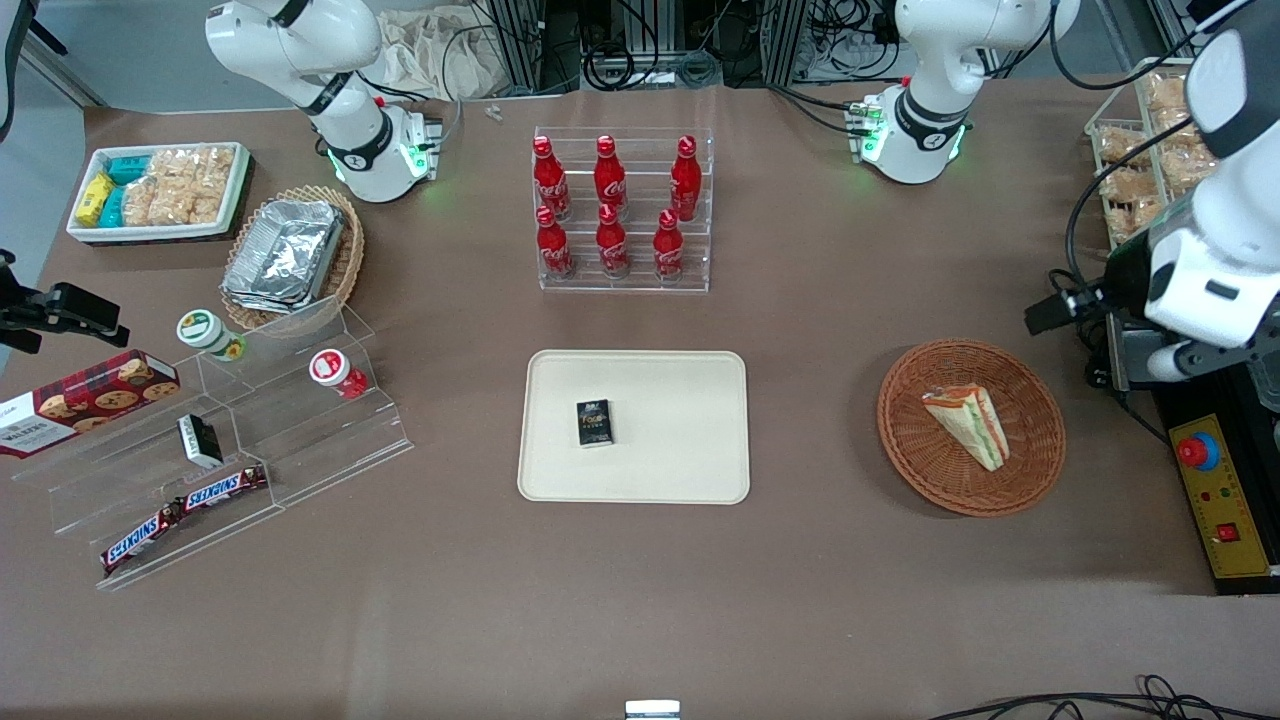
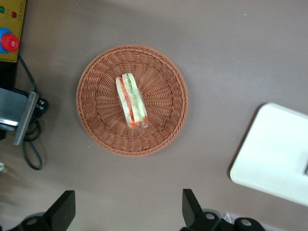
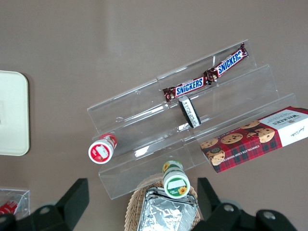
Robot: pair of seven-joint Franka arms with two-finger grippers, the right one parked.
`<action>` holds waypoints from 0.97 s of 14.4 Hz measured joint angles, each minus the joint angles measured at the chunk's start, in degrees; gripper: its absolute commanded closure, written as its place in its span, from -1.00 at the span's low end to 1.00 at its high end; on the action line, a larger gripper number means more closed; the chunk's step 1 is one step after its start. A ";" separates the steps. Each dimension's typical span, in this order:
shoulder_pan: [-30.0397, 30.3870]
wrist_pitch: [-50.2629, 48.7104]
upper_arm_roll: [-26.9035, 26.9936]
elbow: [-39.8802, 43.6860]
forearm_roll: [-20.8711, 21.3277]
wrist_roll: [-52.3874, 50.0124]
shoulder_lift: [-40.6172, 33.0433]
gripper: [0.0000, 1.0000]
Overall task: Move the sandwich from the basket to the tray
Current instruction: 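Move the left gripper over the wrapped sandwich in the wicker basket, then lower the left gripper and close it on the sandwich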
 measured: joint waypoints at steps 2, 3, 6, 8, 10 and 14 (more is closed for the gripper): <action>0.13 6.12 0.22 -5.22 0.00 -2.13 0.23 -1.00; 0.30 9.64 0.32 -8.26 0.00 -2.98 0.35 -1.00; 1.54 20.25 0.44 -17.19 0.00 -4.39 0.90 -1.00; 2.71 26.04 0.51 -21.80 0.00 -4.58 1.88 -1.00; 3.62 29.50 0.52 -23.90 -0.08 -4.90 4.58 -1.00; 3.73 34.90 0.42 -24.16 -0.46 -6.91 10.49 -1.00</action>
